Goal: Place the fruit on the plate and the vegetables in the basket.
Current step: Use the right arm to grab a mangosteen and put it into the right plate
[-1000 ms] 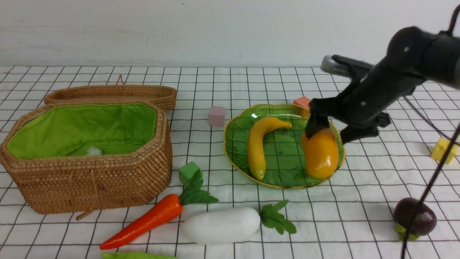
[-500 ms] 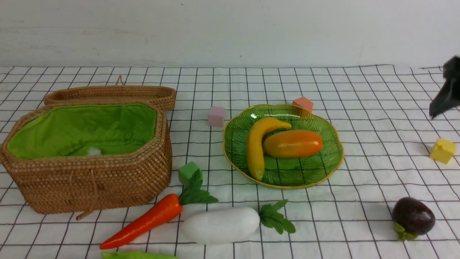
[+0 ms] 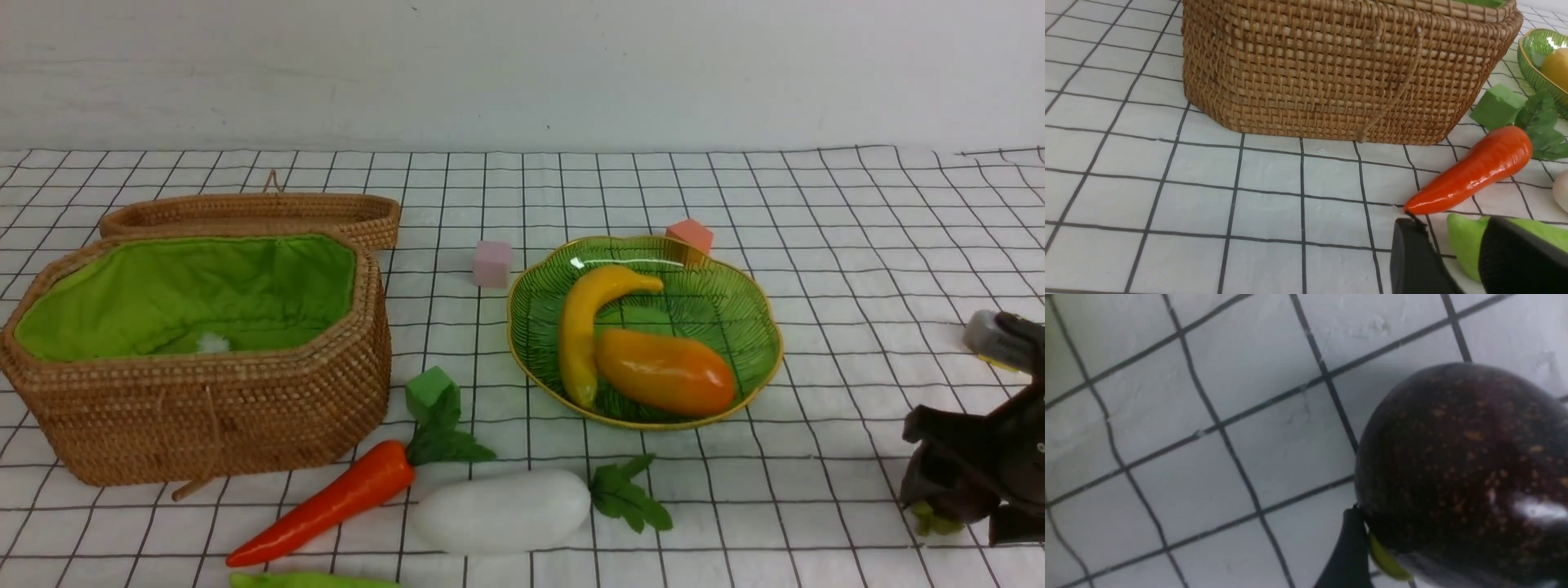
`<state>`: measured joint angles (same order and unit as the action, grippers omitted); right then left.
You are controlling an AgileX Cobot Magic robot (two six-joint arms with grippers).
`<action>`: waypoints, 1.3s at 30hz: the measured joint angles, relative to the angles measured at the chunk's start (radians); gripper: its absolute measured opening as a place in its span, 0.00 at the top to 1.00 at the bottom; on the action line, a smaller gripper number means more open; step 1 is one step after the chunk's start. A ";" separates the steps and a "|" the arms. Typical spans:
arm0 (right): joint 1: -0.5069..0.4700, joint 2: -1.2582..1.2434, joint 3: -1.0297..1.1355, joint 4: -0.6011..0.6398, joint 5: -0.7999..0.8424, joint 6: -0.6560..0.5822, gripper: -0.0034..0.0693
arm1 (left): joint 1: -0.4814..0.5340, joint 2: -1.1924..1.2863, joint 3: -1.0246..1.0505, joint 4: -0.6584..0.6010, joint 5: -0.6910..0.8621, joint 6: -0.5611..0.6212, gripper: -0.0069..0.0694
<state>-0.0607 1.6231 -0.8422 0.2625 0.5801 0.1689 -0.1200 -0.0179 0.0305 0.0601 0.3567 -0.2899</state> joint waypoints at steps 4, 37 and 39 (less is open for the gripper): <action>0.000 0.027 -0.012 0.007 -0.010 -0.001 0.14 | 0.000 0.000 0.000 0.000 0.000 0.000 0.60; 0.000 0.027 -0.061 -0.034 -0.203 -0.033 0.26 | 0.000 0.000 0.000 0.000 0.000 0.000 0.60; 0.000 0.027 -0.062 -0.034 -0.201 -0.033 0.26 | 0.000 0.000 0.000 0.000 0.000 0.000 0.60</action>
<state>-0.0607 1.6503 -0.9039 0.2286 0.3787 0.1362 -0.1200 -0.0179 0.0305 0.0601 0.3567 -0.2899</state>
